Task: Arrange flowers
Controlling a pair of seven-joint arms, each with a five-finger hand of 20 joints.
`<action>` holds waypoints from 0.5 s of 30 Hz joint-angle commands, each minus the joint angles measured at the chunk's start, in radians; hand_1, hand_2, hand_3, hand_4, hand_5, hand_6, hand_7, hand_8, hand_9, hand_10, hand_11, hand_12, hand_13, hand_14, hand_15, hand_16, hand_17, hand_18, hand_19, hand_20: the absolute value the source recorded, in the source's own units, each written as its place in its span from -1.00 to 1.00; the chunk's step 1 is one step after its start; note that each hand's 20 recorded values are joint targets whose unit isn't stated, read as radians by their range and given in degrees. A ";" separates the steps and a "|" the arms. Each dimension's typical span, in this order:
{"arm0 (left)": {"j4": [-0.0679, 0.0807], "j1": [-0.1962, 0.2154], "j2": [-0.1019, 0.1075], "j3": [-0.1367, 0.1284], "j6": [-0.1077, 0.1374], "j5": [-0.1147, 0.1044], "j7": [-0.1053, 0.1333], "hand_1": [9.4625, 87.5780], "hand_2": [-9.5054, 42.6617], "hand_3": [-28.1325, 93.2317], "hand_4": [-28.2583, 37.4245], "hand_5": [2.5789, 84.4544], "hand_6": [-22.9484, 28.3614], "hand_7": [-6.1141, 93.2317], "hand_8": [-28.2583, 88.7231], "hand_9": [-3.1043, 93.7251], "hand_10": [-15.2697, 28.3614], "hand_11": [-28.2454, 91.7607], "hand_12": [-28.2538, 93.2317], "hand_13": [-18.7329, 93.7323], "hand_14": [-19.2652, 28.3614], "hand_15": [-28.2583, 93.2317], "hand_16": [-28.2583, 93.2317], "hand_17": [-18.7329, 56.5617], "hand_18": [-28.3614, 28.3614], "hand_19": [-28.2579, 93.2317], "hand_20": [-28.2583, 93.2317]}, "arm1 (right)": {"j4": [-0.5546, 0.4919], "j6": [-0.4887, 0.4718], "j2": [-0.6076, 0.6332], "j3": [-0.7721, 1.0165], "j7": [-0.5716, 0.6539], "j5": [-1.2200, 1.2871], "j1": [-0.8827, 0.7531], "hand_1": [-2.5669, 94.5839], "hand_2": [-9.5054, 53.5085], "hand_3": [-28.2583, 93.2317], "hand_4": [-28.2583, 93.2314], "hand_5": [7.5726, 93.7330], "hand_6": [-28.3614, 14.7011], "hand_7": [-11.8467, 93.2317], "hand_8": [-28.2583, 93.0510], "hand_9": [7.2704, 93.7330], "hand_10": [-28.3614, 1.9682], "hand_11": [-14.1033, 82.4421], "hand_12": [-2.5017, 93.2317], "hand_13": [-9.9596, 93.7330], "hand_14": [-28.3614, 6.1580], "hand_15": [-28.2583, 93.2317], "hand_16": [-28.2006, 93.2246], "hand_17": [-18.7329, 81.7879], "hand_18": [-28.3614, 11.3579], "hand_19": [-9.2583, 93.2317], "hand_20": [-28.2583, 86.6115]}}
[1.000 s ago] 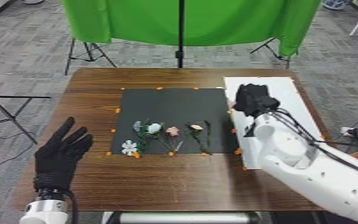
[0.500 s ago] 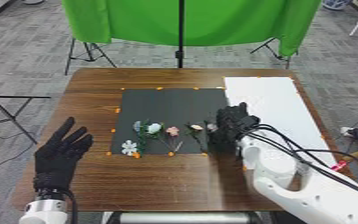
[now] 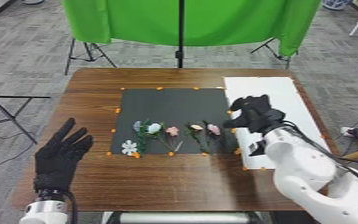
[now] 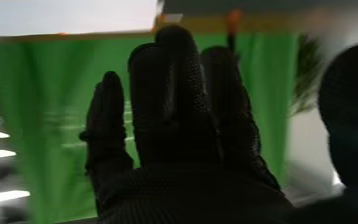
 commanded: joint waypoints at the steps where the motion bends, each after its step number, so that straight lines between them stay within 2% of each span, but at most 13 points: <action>1: 0.024 -0.015 0.017 0.033 0.012 -0.005 0.023 -0.69 -0.37 0.82 -0.99 -0.19 0.20 -0.72 -0.66 -0.20 0.66 -0.11 -0.36 -0.25 1.00 0.48 -0.72 -0.60 1.00 0.30 0.15 | -0.047 0.150 -0.093 0.299 -0.098 0.596 -0.230 -0.49 -0.92 0.69 -1.00 0.03 0.32 -0.52 -0.73 0.17 -0.09 -0.17 -0.62 0.11 -0.18 0.57 -0.31 -0.41 -0.83 0.40 0.16; 3: 0.029 -0.026 0.012 0.033 0.003 0.015 0.019 -0.69 -0.37 0.82 -0.99 -0.21 0.16 -0.72 -0.66 -0.20 0.65 -0.12 -0.36 -0.25 1.00 0.48 -0.72 -0.60 1.00 0.30 0.15 | -0.029 0.164 -0.135 0.356 -0.166 0.779 -0.268 -0.52 -0.85 0.69 -1.00 -0.04 0.34 -0.53 -0.73 0.12 -0.14 -0.21 -0.62 0.07 -0.24 0.56 -0.32 -0.41 -0.91 0.36 0.11; 6: 0.032 -0.031 0.009 0.039 0.021 0.043 0.011 -0.70 -0.37 0.81 -1.00 -0.22 0.14 -0.72 -0.66 -0.20 0.63 -0.12 -0.36 -0.25 1.00 0.47 -0.72 -0.61 1.00 0.30 0.15 | -0.004 0.165 -0.198 0.422 -0.273 1.095 -0.314 -0.53 -0.78 0.70 -1.00 -0.08 0.35 -0.54 -0.72 0.04 -0.18 -0.27 -0.63 -0.01 -0.35 0.47 -0.36 -0.43 -0.96 0.28 0.02; 8: 0.034 -0.030 0.001 0.035 0.011 0.067 -0.005 -0.71 -0.37 0.81 -1.00 -0.22 0.13 -0.72 -0.66 -0.20 0.61 -0.13 -0.36 -0.25 1.00 0.47 -0.72 -0.61 1.00 0.29 0.15 | 0.003 0.175 -0.219 0.441 -0.323 1.202 -0.344 -0.53 -0.74 0.69 -1.00 -0.09 0.37 -0.55 -0.72 0.01 -0.20 -0.31 -0.64 -0.05 -0.42 0.42 -0.37 -0.44 -0.96 0.26 -0.01; 10: 0.032 -0.018 -0.012 0.028 0.012 0.111 -0.022 -0.72 -0.37 0.81 -1.00 -0.22 0.12 -0.73 -0.66 -0.21 0.60 -0.14 -0.37 -0.26 1.00 0.46 -0.72 -0.61 1.00 0.28 0.14 | 0.008 0.179 -0.243 0.452 -0.358 1.248 -0.370 -0.53 -0.71 0.69 -1.00 -0.12 0.40 -0.54 -0.73 -0.02 -0.19 -0.34 -0.64 -0.08 -0.44 0.36 -0.38 -0.45 -0.95 0.25 -0.04; 11: 0.033 -0.020 -0.010 0.030 0.015 0.121 -0.026 -0.72 -0.37 0.81 -1.00 -0.22 0.11 -0.73 -0.66 -0.21 0.59 -0.15 -0.37 -0.25 0.99 0.44 -0.72 -0.62 1.00 0.27 0.14 | 0.008 0.178 -0.252 0.461 -0.378 1.286 -0.385 -0.54 -0.71 0.70 -1.00 -0.13 0.42 -0.54 -0.73 -0.03 -0.18 -0.36 -0.64 -0.09 -0.45 0.33 -0.38 -0.45 -0.96 0.24 -0.06; 13: 0.037 -0.021 -0.018 0.026 -0.007 0.119 -0.027 -0.72 -0.37 0.81 -1.00 -0.24 0.09 -0.73 -0.67 -0.21 0.54 -0.18 -0.37 -0.23 0.92 0.35 -0.73 -0.62 1.00 0.24 0.12 | 0.008 0.182 -0.268 0.471 -0.405 1.329 -0.408 -0.54 -0.69 0.70 -1.00 -0.14 0.50 -0.55 -0.73 -0.05 -0.17 -0.38 -0.65 -0.10 -0.44 0.29 -0.37 -0.47 -0.96 0.22 -0.09; 14: 0.038 -0.025 -0.015 0.034 -0.001 0.108 -0.013 -0.73 -0.38 0.81 -1.00 -0.25 0.08 -0.73 -0.67 -0.22 0.53 -0.19 -0.37 -0.22 0.88 0.32 -0.73 -0.62 1.00 0.23 0.11 | 0.011 0.169 -0.272 0.476 -0.415 1.332 -0.416 -0.55 -0.68 0.70 -1.00 -0.15 0.53 -0.55 -0.73 -0.05 -0.16 -0.39 -0.64 -0.11 -0.44 0.26 -0.37 -0.48 -0.96 0.20 -0.10; 15: 0.039 -0.028 -0.015 0.035 0.001 0.108 -0.013 -0.73 -0.38 0.81 -1.00 -0.25 0.08 -0.72 -0.67 -0.22 0.51 -0.20 -0.37 -0.22 0.86 0.30 -0.72 -0.62 1.00 0.23 0.10 | 0.013 0.164 -0.277 0.478 -0.421 1.323 -0.423 -0.55 -0.67 0.70 -1.00 -0.16 0.54 -0.55 -0.73 -0.06 -0.15 -0.40 -0.65 -0.11 -0.45 0.25 -0.37 -0.48 -0.96 0.19 -0.11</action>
